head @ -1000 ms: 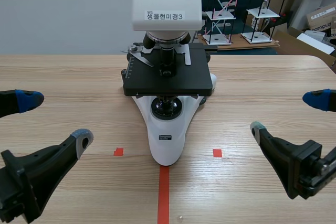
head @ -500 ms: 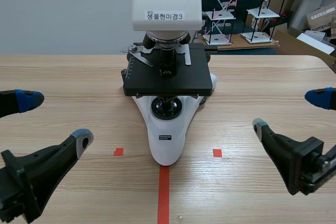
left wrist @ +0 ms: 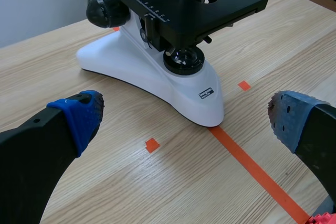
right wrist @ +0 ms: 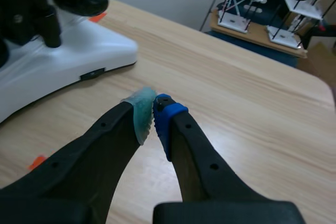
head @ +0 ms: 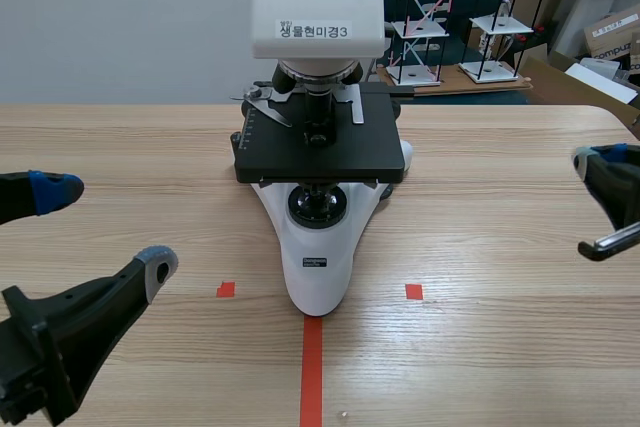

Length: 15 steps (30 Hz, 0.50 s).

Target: Point at the fine focus knob

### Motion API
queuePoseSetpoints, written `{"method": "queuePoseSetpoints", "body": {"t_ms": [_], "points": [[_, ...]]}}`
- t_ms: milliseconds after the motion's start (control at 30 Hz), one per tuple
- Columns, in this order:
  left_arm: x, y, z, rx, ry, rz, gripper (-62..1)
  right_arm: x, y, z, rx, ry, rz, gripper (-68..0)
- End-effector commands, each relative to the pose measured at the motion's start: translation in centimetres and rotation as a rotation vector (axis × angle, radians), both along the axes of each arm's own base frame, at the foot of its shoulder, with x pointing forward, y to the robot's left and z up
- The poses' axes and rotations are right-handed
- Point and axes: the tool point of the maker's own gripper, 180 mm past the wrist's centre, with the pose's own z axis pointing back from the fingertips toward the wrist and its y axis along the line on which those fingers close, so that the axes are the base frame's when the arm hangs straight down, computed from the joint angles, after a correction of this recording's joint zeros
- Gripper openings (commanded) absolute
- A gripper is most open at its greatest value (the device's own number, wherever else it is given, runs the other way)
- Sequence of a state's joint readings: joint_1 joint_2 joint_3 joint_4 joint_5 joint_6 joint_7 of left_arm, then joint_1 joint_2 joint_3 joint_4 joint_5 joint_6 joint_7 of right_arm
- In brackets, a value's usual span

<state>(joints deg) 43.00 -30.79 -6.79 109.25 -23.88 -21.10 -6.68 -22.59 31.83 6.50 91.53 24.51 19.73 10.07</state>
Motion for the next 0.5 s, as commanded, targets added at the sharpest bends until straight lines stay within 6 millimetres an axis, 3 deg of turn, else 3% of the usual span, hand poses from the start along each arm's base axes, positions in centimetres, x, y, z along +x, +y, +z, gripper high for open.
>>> {"method": "queuePoseSetpoints", "body": {"t_ms": [0, 167, 467], "points": [[0.1, -0.2, 0.9, -0.022, -0.025, -0.002, 1.4, 1.5, -0.9, 2.0, -0.012, -0.071, -0.008, -64.3], [0.1, -0.2, 0.9, -0.022, -0.025, -0.002, 1.4, 4.2, -2.7, 2.8, -0.011, -0.132, -0.048, -66.3], [0.1, -0.2, 0.9, -0.022, -0.025, -0.002, 1.4, 8.1, -1.5, 1.6, 0.007, -0.138, -0.005, -66.3]]}}
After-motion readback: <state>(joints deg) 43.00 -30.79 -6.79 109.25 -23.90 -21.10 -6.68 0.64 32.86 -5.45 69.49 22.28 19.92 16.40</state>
